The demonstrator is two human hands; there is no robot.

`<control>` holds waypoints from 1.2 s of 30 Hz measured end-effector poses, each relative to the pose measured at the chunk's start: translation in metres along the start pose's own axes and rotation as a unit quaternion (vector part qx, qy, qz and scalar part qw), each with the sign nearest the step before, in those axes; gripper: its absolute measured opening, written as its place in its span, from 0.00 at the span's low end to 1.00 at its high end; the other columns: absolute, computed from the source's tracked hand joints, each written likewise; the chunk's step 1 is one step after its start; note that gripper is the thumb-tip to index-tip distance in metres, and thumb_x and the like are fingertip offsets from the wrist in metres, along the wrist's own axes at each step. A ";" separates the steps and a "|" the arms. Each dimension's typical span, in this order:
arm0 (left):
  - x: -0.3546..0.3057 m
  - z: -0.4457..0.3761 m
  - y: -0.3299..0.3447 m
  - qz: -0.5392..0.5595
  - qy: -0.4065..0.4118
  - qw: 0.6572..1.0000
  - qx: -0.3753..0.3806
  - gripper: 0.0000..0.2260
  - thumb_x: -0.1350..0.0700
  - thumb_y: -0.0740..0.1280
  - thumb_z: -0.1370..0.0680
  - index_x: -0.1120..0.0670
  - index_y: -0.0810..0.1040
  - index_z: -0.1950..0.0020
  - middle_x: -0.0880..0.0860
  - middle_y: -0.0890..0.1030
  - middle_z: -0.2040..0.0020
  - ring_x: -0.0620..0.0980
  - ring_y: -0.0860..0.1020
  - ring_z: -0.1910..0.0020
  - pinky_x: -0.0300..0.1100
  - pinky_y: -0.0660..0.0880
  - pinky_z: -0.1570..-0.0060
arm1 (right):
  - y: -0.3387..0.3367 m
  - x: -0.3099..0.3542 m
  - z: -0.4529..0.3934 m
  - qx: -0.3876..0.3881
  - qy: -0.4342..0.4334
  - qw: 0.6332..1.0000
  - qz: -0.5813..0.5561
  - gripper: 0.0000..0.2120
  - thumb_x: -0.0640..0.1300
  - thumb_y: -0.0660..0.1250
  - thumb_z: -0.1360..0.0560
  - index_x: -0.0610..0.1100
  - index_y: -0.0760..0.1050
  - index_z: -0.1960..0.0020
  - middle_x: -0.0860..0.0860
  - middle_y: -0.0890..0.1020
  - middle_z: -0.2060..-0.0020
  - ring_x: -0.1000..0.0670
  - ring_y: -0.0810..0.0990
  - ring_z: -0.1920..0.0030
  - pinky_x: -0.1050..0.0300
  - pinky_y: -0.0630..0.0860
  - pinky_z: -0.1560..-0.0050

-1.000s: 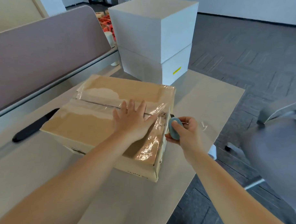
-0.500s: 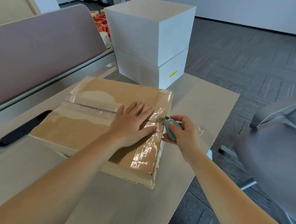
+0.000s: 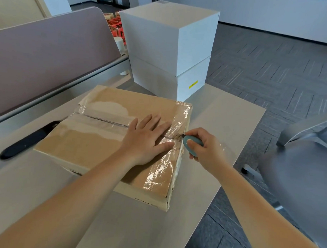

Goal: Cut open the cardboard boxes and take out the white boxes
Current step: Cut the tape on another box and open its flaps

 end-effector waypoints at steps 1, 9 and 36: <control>0.000 0.000 0.000 0.001 0.000 1.000 0.000 0.40 0.28 0.36 0.36 0.39 0.46 0.25 0.47 0.43 0.23 0.47 0.41 0.24 0.49 0.40 0.28 | 0.001 -0.002 0.001 -0.001 0.011 1.000 -0.012 0.08 0.34 0.60 0.23 0.46 0.72 0.53 0.51 0.74 0.64 0.54 0.73 0.67 0.73 0.69 0.75; 0.001 0.000 0.001 -0.001 -0.003 1.000 -0.001 0.36 0.31 0.40 0.32 0.40 0.46 0.25 0.47 0.43 0.23 0.48 0.42 0.24 0.50 0.40 0.28 | 0.007 -0.010 0.017 0.015 0.056 0.995 -0.080 0.12 0.34 0.59 0.23 0.50 0.71 0.58 0.48 0.74 0.64 0.57 0.73 0.75 0.70 0.72 0.74; 0.002 0.002 0.001 0.000 -0.006 1.000 -0.013 0.35 0.32 0.42 0.31 0.39 0.46 0.25 0.46 0.44 0.23 0.47 0.42 0.24 0.47 0.40 0.28 | 0.017 -0.021 0.017 -0.060 0.081 0.975 -0.197 0.12 0.33 0.57 0.23 0.48 0.71 0.58 0.49 0.74 0.68 0.56 0.71 0.77 0.65 0.68 0.76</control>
Point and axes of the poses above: each hand's wrist, its own z-axis away from the middle knuckle, its own y-axis out of the palm, x = y × z, the point moved 6 cm from there along -z, towards the middle knuckle
